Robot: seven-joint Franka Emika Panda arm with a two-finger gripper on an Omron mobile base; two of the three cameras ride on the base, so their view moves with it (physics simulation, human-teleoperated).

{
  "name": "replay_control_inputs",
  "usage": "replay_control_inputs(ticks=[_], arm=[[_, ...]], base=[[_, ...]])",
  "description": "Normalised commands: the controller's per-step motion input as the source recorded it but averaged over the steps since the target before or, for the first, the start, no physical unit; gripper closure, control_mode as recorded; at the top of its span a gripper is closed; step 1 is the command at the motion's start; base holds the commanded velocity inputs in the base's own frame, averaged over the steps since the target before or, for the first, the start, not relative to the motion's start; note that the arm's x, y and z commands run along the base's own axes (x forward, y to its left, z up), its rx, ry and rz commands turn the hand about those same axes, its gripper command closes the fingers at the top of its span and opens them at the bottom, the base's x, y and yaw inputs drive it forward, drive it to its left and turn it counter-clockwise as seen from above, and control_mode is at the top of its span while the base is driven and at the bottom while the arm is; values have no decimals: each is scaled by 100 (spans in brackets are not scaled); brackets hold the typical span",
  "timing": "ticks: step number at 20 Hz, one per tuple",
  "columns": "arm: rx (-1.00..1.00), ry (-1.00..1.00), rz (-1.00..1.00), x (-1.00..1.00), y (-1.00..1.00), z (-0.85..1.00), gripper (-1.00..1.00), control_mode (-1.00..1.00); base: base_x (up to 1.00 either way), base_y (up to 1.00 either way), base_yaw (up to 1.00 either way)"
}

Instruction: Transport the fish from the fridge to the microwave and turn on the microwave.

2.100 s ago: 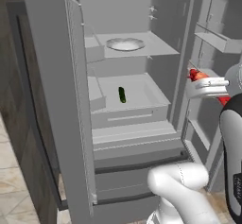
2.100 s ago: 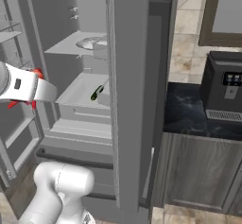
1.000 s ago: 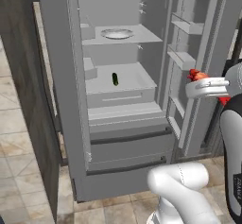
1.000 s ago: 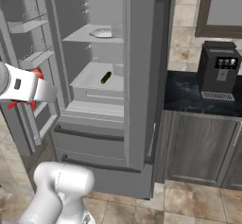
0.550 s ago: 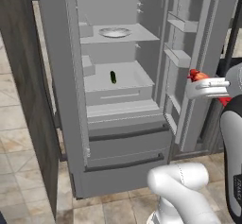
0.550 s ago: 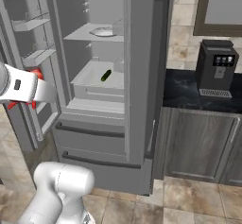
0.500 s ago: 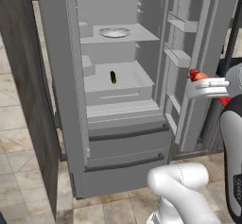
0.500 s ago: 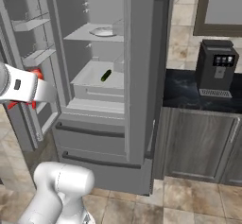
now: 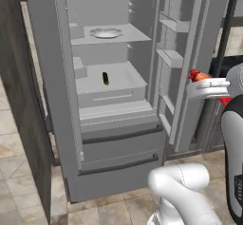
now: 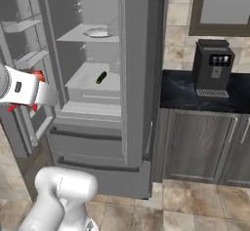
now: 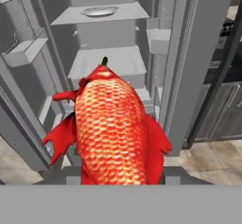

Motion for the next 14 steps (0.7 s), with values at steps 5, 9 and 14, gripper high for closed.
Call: replay_control_inputs(ticks=[5, 9, 14], arm=[[0, 0, 0, 0, 0, 0, 100, 100], [0, 0, 0, 0, 0, 0, 100, 100], [0, 0, 0, 0, 0, 0, 100, 100]], base=[[-1, -45, -27], [0, -52, -31], [0, -62, -31]])
